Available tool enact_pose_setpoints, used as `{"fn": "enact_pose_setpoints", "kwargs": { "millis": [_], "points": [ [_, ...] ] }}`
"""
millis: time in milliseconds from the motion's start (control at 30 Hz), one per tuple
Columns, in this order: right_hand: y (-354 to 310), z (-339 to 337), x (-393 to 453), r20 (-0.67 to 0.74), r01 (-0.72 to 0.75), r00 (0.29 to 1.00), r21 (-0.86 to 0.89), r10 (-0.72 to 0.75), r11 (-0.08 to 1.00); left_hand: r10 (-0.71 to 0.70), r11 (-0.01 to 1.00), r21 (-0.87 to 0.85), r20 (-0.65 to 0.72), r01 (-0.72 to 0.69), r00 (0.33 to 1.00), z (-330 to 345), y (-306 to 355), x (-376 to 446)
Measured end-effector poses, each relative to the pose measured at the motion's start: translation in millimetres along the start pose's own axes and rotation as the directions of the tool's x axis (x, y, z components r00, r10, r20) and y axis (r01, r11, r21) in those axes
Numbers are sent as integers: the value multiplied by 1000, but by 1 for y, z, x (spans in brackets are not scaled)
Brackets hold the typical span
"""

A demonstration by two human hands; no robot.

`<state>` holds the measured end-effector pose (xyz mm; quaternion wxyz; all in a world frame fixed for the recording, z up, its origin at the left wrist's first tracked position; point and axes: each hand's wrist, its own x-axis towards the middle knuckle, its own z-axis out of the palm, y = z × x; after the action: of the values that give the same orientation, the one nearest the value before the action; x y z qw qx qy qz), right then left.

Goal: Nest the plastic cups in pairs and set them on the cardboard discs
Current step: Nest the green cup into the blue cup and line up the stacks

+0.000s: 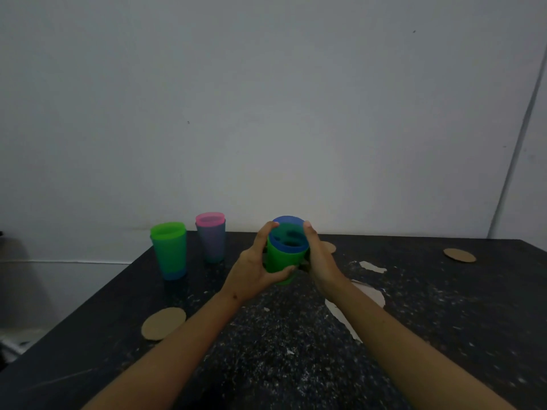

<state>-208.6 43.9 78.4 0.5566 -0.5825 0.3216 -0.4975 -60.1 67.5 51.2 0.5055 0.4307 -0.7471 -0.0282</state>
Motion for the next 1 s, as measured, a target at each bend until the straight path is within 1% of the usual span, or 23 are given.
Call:
{"fn": "enact_pose_setpoints", "kwargs": {
  "millis": [100,167,267,333,433,533,567,633,700,767,867,933,1000],
  "points": [
    [5,4,7,14,-9,1000,-44,9,999,-33,999,-19,-16,33,999,-2,-6,-4],
    [9,6,12,36,-6,999,-38,8,999,-75,995,-72,-8,74,997,-3,-9,-4],
    [19,7,22,165,14,986,32,-19,999,-143,977,-155,6,143,990,-6,-17,2],
    [26,7,32,218,55,974,13,-56,998,-184,972,-144,18,185,983,-8,-26,8],
    [36,11,52,174,99,981,-77,-84,992,-253,957,-135,36,256,967,-7,-42,10],
    [44,16,72,123,108,988,-101,-95,989,-346,922,-159,74,353,935,-1,-64,0],
    [48,19,82,105,108,990,-101,-97,989,-391,910,-118,75,397,917,2,-74,-4],
    [53,23,98,70,104,993,-109,-97,989,-481,876,67,65,477,874,6,-93,-10],
    [61,28,119,48,90,995,-134,-84,987,-512,835,275,69,477,856,9,-112,-8],
    [70,32,136,35,76,997,-146,-72,986,-550,790,390,111,472,828,13,-122,-1],
    [86,40,162,9,61,998,-150,-60,987,-609,734,479,153,481,778,20,-138,7],
    [95,46,180,-14,57,998,-151,-59,987,-616,721,499,146,480,774,24,-146,8],
    [102,50,193,-46,48,997,-140,-55,989,-608,728,481,127,488,783,26,-149,7]
  ]
}}
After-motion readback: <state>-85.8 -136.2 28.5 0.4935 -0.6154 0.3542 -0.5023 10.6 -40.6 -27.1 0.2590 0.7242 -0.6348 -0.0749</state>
